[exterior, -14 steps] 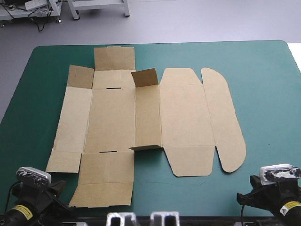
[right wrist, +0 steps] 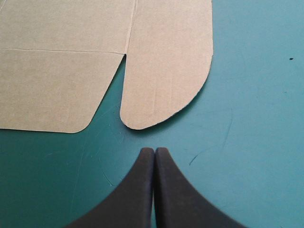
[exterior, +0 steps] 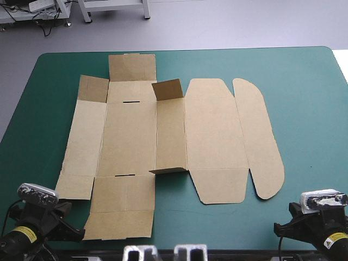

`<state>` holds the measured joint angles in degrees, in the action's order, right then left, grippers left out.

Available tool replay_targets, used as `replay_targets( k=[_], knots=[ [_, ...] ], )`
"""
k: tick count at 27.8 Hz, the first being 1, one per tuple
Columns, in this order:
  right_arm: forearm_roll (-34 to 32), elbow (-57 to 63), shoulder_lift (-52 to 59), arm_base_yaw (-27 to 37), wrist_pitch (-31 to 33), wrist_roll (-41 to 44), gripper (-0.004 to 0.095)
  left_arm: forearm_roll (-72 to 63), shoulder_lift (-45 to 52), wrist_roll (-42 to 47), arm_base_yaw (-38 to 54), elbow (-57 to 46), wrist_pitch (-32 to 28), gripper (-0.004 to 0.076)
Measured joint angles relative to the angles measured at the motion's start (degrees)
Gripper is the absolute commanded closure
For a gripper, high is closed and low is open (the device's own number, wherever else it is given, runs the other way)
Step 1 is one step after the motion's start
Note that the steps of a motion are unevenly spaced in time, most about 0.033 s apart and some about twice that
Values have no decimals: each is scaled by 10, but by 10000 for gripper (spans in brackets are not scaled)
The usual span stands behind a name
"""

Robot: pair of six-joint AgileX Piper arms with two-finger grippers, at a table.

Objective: Fold the box

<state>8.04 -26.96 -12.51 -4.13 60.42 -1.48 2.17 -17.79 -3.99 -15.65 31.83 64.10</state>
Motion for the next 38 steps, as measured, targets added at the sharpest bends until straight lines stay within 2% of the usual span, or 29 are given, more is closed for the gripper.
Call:
replay_targets(
  k=[6,11,17,21,24,28,31,38],
  knots=[
    [0,0,0,0,0,0,925,126,-179,56,0,128,-58,733],
    [0,0,0,0,0,0,925,202,-288,96,0,192,-65,728],
    [-1,0,0,0,0,0,925,201,-412,115,37,257,-72,709],
    [-2,0,0,0,0,0,925,126,-478,85,134,297,-79,709],
    [-3,0,0,0,0,0,925,6,-524,19,249,329,-74,709],
    [-3,0,0,0,0,0,925,-188,-587,-83,419,365,-15,709],
    [-4,0,0,0,0,0,926,-283,-627,-120,507,372,32,709],
    [-6,0,0,0,0,0,925,-324,-670,-135,545,374,57,709]
  ],
)
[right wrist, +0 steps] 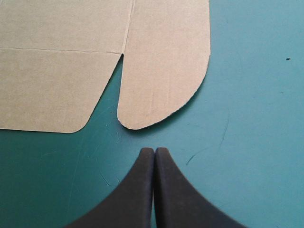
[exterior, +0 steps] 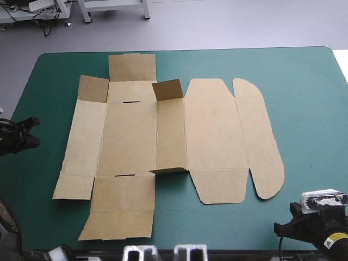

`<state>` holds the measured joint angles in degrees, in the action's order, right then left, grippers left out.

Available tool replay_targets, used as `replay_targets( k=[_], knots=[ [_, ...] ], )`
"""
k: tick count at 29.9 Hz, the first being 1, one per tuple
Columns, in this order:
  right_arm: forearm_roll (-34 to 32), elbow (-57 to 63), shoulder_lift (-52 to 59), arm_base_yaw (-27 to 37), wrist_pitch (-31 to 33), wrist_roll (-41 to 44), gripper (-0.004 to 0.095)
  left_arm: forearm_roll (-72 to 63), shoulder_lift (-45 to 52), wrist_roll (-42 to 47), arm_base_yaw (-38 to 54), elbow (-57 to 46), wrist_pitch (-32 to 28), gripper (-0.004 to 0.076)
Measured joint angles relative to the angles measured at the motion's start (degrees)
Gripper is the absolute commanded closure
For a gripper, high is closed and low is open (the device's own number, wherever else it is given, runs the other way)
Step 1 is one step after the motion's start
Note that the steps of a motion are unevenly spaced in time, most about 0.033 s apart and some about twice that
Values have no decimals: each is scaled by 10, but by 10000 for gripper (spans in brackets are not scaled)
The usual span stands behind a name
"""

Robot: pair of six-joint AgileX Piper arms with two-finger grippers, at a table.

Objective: Fold the box

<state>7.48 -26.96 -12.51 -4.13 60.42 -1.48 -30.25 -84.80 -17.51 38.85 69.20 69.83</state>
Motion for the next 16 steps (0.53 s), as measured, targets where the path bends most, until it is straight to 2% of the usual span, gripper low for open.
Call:
replay_targets(
  k=[3,5,7,11,13,16],
  knots=[
    [0,0,0,0,0,0,925,-6,-19,-5,0,1,1,706],
    [-1,0,0,0,0,0,925,-6,-32,-8,0,1,1,673],
    [-1,0,0,0,0,0,925,-4,-41,-14,-1,1,0,608],
    [-1,0,0,0,0,0,925,-2,-59,-27,-18,2,0,391],
    [-1,0,0,0,0,0,925,3,-70,-30,-30,2,-2,320],
    [-1,0,0,0,0,0,925,19,-87,-34,-49,2,-2,311]
  ],
)
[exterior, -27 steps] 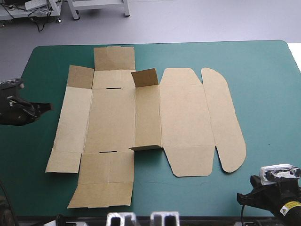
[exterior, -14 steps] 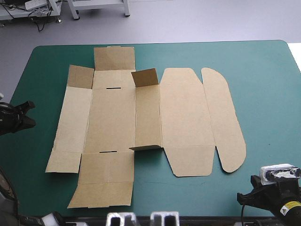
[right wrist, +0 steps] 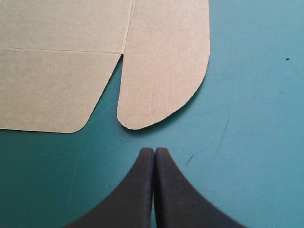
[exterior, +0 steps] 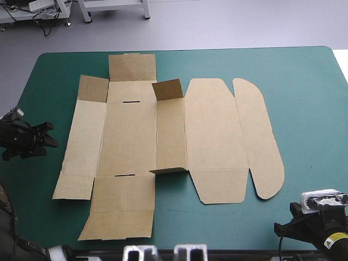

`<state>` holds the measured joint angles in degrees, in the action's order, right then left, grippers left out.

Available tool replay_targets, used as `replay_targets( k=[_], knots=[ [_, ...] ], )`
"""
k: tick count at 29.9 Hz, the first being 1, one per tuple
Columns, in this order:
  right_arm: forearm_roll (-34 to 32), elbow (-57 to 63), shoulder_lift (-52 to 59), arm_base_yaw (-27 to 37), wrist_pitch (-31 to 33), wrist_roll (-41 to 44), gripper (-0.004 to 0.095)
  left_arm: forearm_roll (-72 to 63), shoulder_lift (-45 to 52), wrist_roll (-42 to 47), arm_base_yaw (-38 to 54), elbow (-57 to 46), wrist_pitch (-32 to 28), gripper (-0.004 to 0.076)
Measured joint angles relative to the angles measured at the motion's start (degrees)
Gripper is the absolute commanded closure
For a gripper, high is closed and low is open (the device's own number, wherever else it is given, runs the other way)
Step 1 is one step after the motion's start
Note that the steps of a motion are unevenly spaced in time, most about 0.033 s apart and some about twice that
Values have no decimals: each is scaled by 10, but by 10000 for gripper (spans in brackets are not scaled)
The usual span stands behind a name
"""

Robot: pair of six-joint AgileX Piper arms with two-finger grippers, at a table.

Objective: Fold the box

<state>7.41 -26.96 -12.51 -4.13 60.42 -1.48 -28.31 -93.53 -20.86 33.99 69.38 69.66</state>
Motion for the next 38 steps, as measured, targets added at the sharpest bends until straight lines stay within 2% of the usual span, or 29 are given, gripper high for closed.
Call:
replay_targets(
  k=[12,23,25,27,32,33,38],
  knots=[
    [0,0,0,0,0,0,925,1,-80,-23,-66,-11,-6,322],
    [0,0,0,0,0,0,925,6,-101,-26,-144,0,-3,326],
    [0,0,0,0,0,0,926,2,-105,-26,-158,2,-3,367],
    [0,0,0,0,0,0,925,-4,-108,-26,-163,3,-3,451],
    [0,0,0,0,0,1,925,-67,-120,-38,-166,0,0,705],
    [0,0,0,0,0,1,925,-86,-125,-45,-167,-2,2,728],
    [0,0,0,0,0,2,925,-166,-130,-80,-171,-6,17,731]
  ],
)
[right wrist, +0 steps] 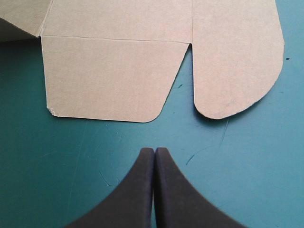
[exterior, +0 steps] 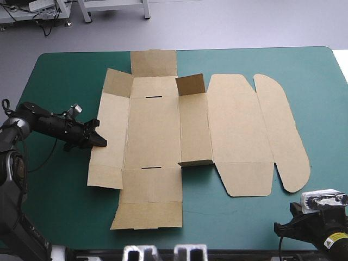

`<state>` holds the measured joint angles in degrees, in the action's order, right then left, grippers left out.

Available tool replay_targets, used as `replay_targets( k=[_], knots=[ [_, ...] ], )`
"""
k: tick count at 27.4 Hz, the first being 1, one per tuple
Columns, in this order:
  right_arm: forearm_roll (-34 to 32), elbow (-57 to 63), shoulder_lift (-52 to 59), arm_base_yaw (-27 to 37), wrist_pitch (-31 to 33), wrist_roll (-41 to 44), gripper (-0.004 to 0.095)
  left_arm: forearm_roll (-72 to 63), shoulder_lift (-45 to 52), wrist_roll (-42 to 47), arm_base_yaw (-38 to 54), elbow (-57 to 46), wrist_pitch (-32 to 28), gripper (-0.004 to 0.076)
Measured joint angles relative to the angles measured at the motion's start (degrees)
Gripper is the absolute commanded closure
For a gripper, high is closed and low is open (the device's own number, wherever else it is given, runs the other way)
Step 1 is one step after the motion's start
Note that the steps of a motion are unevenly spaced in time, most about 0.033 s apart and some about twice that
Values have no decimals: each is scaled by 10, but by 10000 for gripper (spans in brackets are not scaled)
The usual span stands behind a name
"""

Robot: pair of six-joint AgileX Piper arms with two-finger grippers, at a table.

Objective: Fold the box

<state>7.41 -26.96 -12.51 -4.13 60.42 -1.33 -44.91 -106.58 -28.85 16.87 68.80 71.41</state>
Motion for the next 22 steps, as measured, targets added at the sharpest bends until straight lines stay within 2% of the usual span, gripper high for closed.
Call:
replay_targets(
  k=[8,13,18,22],
  knots=[
    [0,0,0,0,0,0,925,-128,-7,-54,-4,-4,-23,731],
    [0,0,0,0,0,0,925,-129,-4,-62,-10,44,-29,733],
    [0,0,0,0,0,0,925,-23,18,-62,-44,138,-28,733],
    [0,0,0,0,0,0,925,174,30,-62,-139,255,-22,733]
  ],
)
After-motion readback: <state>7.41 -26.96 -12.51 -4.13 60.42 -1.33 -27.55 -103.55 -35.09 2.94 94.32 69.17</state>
